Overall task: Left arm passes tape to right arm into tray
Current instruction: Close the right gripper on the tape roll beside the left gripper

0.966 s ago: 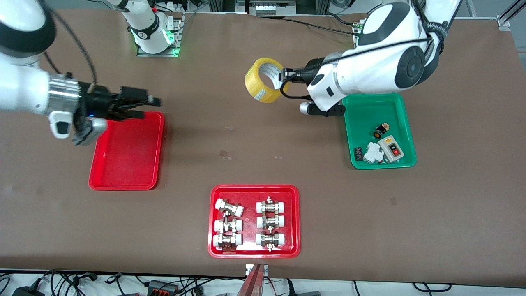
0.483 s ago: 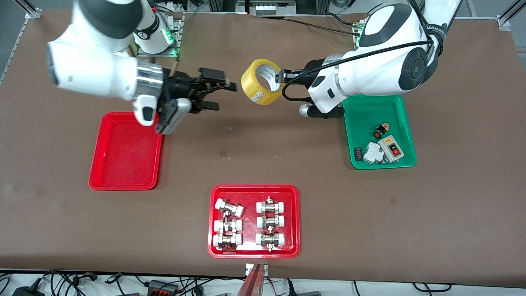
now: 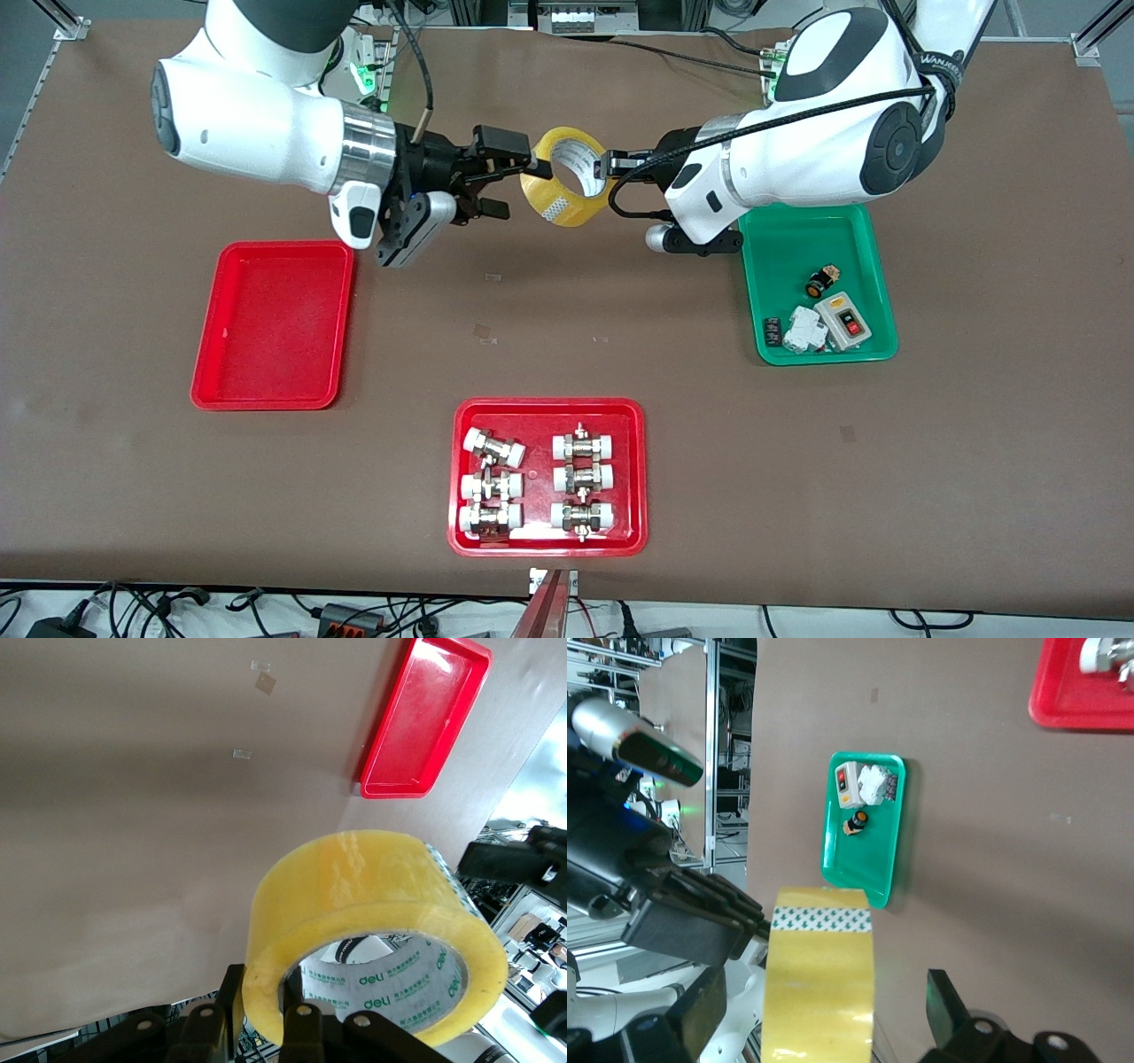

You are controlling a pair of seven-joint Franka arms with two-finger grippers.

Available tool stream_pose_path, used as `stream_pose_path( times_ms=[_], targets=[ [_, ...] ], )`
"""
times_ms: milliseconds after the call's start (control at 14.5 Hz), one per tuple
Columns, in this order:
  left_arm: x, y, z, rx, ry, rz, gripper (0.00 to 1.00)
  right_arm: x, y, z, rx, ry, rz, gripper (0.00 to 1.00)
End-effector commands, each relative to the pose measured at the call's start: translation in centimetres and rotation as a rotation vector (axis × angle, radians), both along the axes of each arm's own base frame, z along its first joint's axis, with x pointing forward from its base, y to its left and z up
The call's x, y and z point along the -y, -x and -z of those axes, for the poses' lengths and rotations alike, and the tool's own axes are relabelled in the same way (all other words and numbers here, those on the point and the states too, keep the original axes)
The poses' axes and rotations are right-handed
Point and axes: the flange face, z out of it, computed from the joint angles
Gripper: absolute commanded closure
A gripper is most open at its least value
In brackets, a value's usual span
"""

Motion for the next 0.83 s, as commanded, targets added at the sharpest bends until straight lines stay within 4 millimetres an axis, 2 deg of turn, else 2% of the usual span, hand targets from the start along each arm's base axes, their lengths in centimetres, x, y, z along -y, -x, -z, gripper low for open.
stream_pose_path(
  times_ms=[0,759],
  targets=[
    [0.13,-0.09,-1.09,-0.008,0.022,-0.012,1.00,-0.90,0.00,0.64,-0.032,-0.006,-0.002,0.00],
    [0.21,-0.06,-1.10,-0.007,0.023,-0.012,1.00,-1.20,0.74,0.20,-0.131,0.014,0.040,0.00]
  ],
)
